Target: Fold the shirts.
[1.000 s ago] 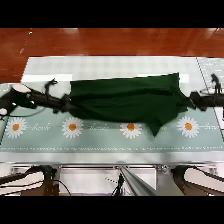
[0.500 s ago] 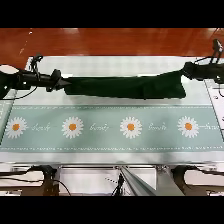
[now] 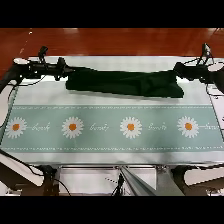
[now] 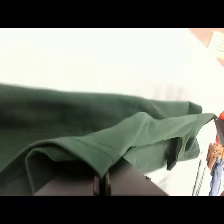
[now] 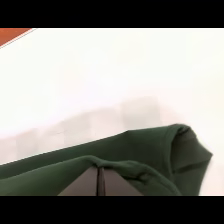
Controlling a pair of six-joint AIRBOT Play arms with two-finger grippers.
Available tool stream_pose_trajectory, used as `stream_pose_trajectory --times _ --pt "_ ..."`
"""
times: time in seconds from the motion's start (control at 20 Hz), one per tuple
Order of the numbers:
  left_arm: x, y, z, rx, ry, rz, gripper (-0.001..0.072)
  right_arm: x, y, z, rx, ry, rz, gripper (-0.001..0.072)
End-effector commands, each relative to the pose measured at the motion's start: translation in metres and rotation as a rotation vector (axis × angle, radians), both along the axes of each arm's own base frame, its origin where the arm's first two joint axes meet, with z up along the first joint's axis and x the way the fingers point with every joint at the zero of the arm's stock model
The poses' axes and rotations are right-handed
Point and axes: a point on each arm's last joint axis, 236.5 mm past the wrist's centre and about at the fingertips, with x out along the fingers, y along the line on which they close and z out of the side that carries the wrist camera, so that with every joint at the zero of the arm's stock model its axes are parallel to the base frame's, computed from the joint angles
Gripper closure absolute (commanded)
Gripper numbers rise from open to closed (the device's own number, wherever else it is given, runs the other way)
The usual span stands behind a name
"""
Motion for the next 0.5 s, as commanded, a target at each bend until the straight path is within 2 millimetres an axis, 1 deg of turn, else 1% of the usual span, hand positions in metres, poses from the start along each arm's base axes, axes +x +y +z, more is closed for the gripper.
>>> stream_pose_trajectory --times 0.0,0.05,0.1,0.15,0.2,0.25,0.3,0.35,0.4,0.45 --pt "0.007 -0.007 -0.022 -0.037 0.036 -0.009 0.0647 0.002 0.000 -0.014 0.007 0.019 -0.012 0.0687" --pt "0.003 -0.008 -0.028 -0.046 0.055 -0.022 0.0610 0.001 0.000 -0.015 0.010 0.024 -0.011 0.0686" --pt "-0.001 -0.007 -0.032 -0.059 0.080 -0.028 0.0485 0.001 0.000 -0.015 0.010 0.024 -0.010 0.0685" --pt "-0.004 -0.004 -0.033 -0.077 0.106 -0.026 0.0344 0.001 0.000 -0.014 0.011 0.024 -0.010 0.0681" --pt "-0.007 0.002 -0.031 -0.096 0.129 -0.020 0.0300 -0.001 -0.002 -0.013 0.009 0.025 -0.006 0.0601" --pt "-0.012 0.011 -0.027 -0.119 0.151 -0.018 0.0300 -0.003 -0.006 -0.008 -0.004 0.020 0.000 0.0436" --pt "-0.017 0.020 -0.021 -0.142 0.167 -0.027 0.0304 -0.006 -0.014 -0.001 -0.031 0.015 0.011 0.0338" --pt "-0.024 0.030 -0.013 -0.165 0.178 -0.045 0.0320 -0.011 -0.026 0.006 -0.089 0.009 0.029 0.0333" --pt "-0.031 0.039 -0.003 -0.184 0.182 -0.063 0.0342 -0.020 -0.042 0.013 -0.173 0.016 0.048 0.0333" --pt "-0.036 0.046 0.007 -0.191 0.173 -0.073 0.0342 -0.030 -0.060 0.018 -0.248 0.038 0.053 0.0333"
